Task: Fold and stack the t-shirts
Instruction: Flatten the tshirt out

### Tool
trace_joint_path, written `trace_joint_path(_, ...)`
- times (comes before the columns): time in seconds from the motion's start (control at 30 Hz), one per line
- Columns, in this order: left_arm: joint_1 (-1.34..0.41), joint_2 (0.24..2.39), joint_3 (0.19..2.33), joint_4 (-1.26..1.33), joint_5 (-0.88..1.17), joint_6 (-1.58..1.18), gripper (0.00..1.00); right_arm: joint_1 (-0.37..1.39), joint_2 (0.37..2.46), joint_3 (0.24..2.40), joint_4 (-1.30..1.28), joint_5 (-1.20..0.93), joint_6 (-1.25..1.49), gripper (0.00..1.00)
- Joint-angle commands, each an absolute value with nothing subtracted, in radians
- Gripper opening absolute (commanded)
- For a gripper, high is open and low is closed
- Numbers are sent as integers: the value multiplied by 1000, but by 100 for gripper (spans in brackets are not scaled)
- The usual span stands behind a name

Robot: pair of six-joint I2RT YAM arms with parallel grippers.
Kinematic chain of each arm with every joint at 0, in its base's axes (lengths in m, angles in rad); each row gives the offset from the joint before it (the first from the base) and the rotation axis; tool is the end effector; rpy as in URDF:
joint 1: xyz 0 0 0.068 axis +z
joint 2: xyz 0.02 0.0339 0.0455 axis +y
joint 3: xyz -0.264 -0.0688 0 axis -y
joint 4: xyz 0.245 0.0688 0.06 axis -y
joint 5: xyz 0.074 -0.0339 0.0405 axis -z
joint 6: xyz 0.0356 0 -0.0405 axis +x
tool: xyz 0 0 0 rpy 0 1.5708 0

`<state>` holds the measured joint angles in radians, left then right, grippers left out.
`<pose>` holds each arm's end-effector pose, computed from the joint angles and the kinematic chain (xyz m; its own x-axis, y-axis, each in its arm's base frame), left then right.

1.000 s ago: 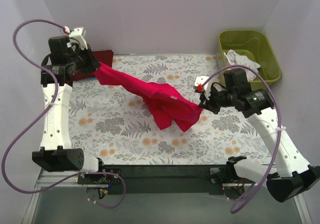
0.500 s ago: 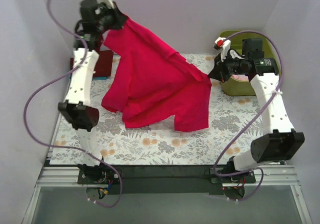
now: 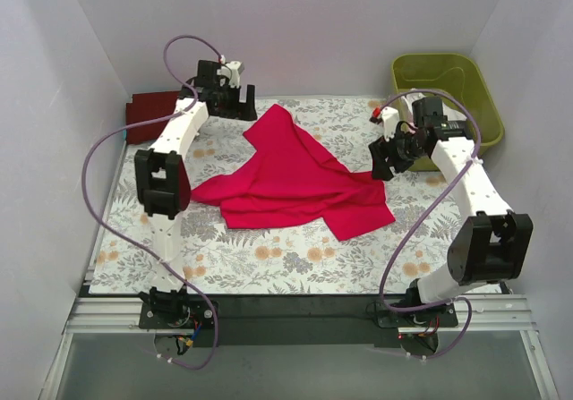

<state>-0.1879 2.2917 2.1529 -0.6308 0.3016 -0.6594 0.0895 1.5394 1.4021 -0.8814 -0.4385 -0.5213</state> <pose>0.5116 -0.1080 0.2622 -0.7780 -0.4475 -0.4410 -0.1122 0.7895 -0.6034 0.3157 0.0435 0.3128 -0.5846 -0.5052 -0.6348 -0.6848 0.7268 0.0523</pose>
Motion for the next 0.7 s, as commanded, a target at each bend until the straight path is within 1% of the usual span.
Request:
trace_joint_path(0.0, -157, 1930, 1917, -776, 455, -551, 92, 164, 1444, 1306, -955, -378, -632, 70)
trace_joint_path(0.03, -155, 1839, 1857, -835, 487, -537, 90, 182, 1430, 1272, -957, -362, -658, 69)
trace_joint_path(0.07, -153, 1798, 1785, -860, 555, -522, 89, 204, 1419, 1185, -956, -321, -696, 66)
trace_joint_path(0.1, -153, 1749, 1664, -879, 577, -505, 89, 250, 1411, 1151, -954, -298, -713, 66)
trace_joint_path(0.13, -153, 1671, 1599, -897, 583, -496, 89, 270, 1413, 1116, -947, -278, -724, 65)
trace_joint_path(0.17, -153, 1633, 1550, -902, 601, -494, 89, 282, 1433, 1071, -940, -253, -730, 65)
trace_joint_path(0.23, -153, 1582, 1440, -939, 604, -494, 89, 313, 1468, 1051, -910, -233, -723, 63)
trace_joint_path(0.33, -144, 1513, 1364, -989, 643, -492, 89, 336, 1537, 1042, -873, -204, -718, 59)
trace_joint_path(0.37, -144, 1487, 1352, -1000, 643, -491, 88, 339, 1572, 1039, -850, -196, -718, 55)
trace_joint_path(0.5, -129, 1444, 1328, -1002, 600, -495, 88, 373, 1635, 997, -796, -143, -721, 48)
trace_joint_path(0.57, -112, 1443, 1324, -1005, 588, -508, 87, 394, 1660, 973, -792, -118, -724, 40)
trace_joint_path(0.6, -88, 1456, 1327, -1011, 580, -523, 85, 429, 1660, 939, -804, -111, -726, 37)
trace_joint_path(0.67, -58, 1479, 1331, -1019, 577, -528, 83, 475, 1634, 898, -831, -138, -745, 30)
